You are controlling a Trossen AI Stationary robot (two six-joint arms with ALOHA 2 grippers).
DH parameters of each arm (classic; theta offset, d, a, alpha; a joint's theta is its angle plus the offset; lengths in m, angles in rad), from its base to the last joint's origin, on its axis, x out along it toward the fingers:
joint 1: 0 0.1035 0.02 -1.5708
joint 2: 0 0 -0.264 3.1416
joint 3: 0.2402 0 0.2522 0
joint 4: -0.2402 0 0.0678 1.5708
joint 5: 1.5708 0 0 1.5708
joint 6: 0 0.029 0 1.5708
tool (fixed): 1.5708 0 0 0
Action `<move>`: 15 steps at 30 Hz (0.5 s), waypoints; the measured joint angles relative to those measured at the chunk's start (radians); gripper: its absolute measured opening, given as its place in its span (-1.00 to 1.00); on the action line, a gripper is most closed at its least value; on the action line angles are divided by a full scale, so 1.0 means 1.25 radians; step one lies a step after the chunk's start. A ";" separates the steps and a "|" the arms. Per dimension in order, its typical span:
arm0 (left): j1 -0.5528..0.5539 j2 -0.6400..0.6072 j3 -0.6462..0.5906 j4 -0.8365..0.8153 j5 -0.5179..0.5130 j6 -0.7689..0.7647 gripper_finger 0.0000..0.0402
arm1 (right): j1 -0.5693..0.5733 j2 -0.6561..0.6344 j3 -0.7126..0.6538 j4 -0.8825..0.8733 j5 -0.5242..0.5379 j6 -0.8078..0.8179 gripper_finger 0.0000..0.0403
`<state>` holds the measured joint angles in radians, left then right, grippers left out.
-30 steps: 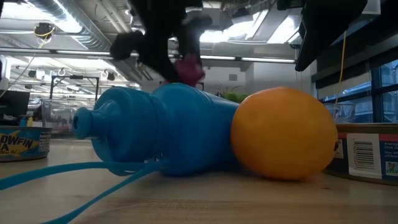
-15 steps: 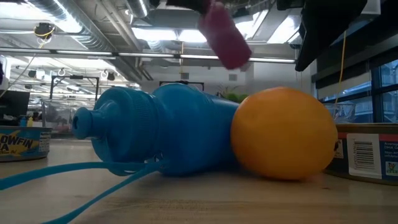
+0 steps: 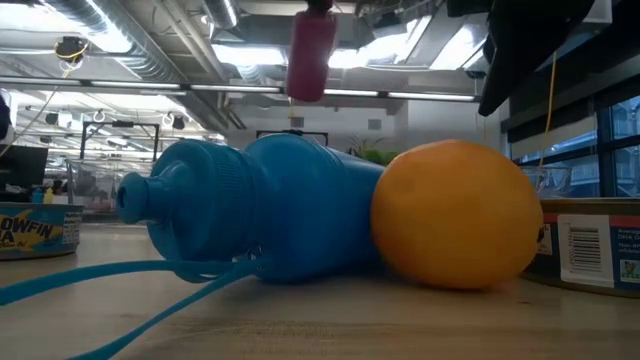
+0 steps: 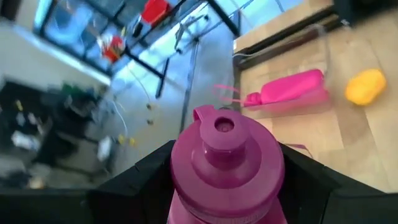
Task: Pick & Place Food Item
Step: Put the purple water bottle into the right transparent bin
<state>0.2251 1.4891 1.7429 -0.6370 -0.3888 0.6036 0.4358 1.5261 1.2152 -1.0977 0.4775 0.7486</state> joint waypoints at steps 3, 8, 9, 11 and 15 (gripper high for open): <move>0.050 0.054 0.110 -0.092 0.046 -0.085 0.14 | 0.000 0.000 0.000 0.000 0.000 0.000 0.44; 0.126 0.149 0.255 -0.185 0.102 -0.218 0.14 | 0.000 0.000 0.000 0.000 0.000 0.000 0.44; 0.138 0.168 0.279 -0.206 0.103 -0.242 0.14 | 0.000 0.000 0.000 0.000 0.000 0.000 0.44; 0.164 0.205 0.321 -0.244 0.099 -0.296 0.14 | 0.000 0.000 0.000 0.000 0.000 0.000 0.44; 0.215 0.256 0.353 -0.305 0.142 -0.377 0.14 | 0.004 0.000 0.000 -0.002 0.000 -0.001 0.44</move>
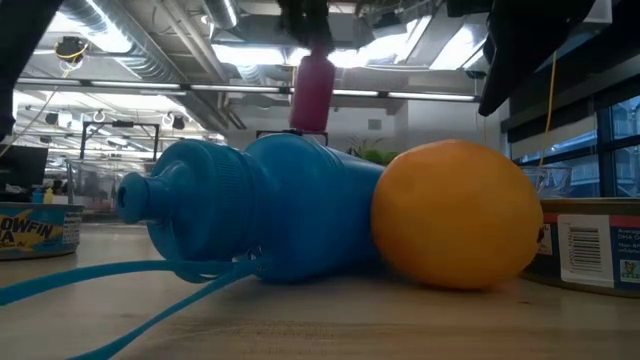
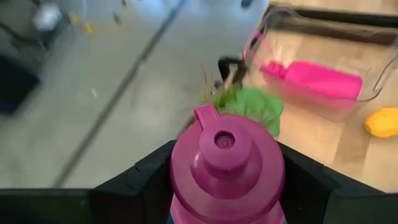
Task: Pick & Place Food Item
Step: Put the purple water bottle into the right transparent bin
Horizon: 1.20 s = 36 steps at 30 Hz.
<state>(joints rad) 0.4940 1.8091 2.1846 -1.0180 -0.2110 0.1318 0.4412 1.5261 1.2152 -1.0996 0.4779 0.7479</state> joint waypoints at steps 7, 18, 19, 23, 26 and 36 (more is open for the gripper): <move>0.062 0.039 -0.003 -0.028 0.097 -0.056 0.14 | 0.021 0.000 0.000 -0.001 0.001 0.003 0.44; 0.105 0.037 -0.097 0.022 0.094 -0.073 0.14 | 0.047 0.000 0.000 -0.001 0.022 0.021 0.44; 0.107 0.037 -0.126 0.046 0.090 -0.074 0.14 | 0.049 0.000 0.000 -0.001 0.027 0.022 0.44; 0.122 0.040 -0.210 0.118 0.066 -0.069 0.14 | 0.054 0.000 0.000 -0.001 0.030 0.024 0.44; 0.140 0.039 -0.242 0.155 0.118 -0.078 0.14 | 0.059 0.000 0.000 -0.001 0.030 0.028 0.44; 0.145 -0.066 -0.195 0.197 0.133 -0.061 0.14 | 0.057 0.000 0.000 -0.001 0.030 0.030 0.44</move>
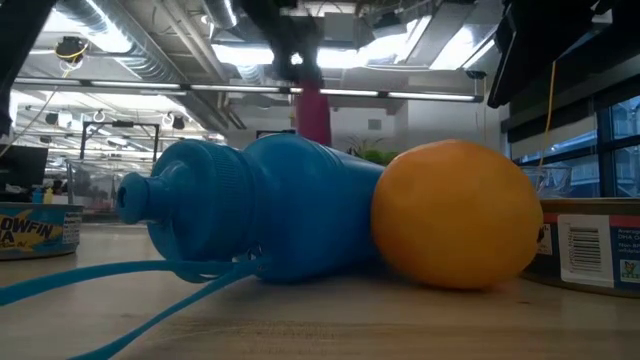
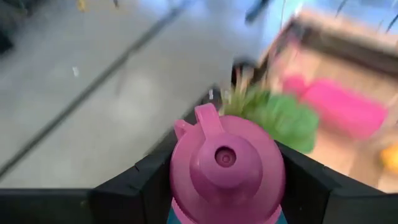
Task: Pick & Place Food Item
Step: Put the purple water bottle into the right transparent bin
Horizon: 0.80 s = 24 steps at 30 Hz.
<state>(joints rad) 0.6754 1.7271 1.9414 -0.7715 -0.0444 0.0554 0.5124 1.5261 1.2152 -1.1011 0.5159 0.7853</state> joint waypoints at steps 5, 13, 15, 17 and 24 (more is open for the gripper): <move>-0.027 -0.052 0.049 0.054 0.040 -0.046 0.13 | -0.008 0.000 0.000 0.000 0.000 0.000 0.44; -0.150 0.037 0.062 0.386 0.153 -0.118 0.13 | -0.011 0.000 0.000 0.007 0.008 0.012 0.44; -0.148 0.090 0.115 0.399 0.159 -0.133 0.13 | -0.010 0.000 0.000 0.007 0.004 0.019 0.44; -0.132 0.155 0.192 0.360 0.175 -0.136 0.10 | -0.003 0.000 0.000 0.006 -0.001 0.029 0.44; -0.092 0.310 0.296 0.477 0.317 -0.246 0.05 | 0.038 0.000 0.000 0.003 -0.004 0.035 0.44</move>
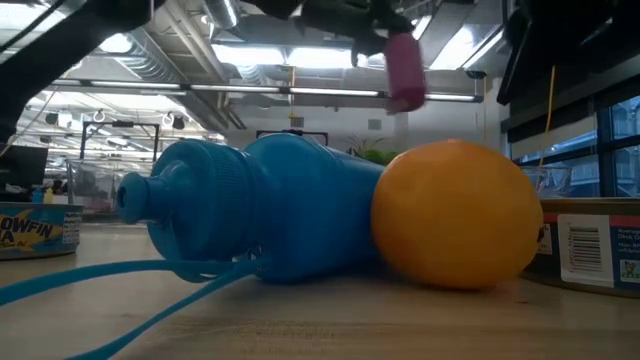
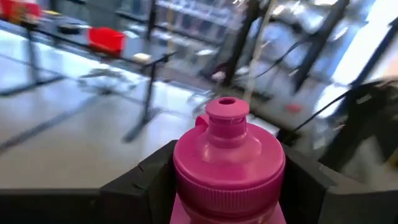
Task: Pick & Place Food Item
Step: Put the purple water bottle into the right transparent bin
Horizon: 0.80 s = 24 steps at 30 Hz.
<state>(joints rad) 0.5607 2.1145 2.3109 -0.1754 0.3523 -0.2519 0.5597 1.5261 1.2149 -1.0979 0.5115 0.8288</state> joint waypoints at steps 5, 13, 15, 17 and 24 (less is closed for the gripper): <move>0.026 0.038 0.030 -0.001 0.046 -0.021 0.05 | 0.008 0.000 0.000 -0.002 0.019 0.002 0.44; 0.023 0.018 0.037 -0.135 0.140 0.074 0.04 | -0.012 0.000 0.000 -0.002 0.100 0.001 0.44; 0.018 0.003 0.037 -0.184 0.138 0.117 0.04 | -0.027 0.000 0.000 -0.002 0.144 0.000 0.44; 0.018 -0.011 0.037 -0.224 0.126 0.149 0.04 | -0.046 0.000 0.000 -0.005 0.205 0.005 0.44; 0.015 -0.088 0.037 -0.348 0.113 0.209 0.04 | -0.117 -0.015 0.000 -0.015 0.517 0.152 0.44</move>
<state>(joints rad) 0.5797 2.0044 2.3573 -0.6104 0.4934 0.0099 0.4130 1.5074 1.2148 -1.1167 1.1575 1.0190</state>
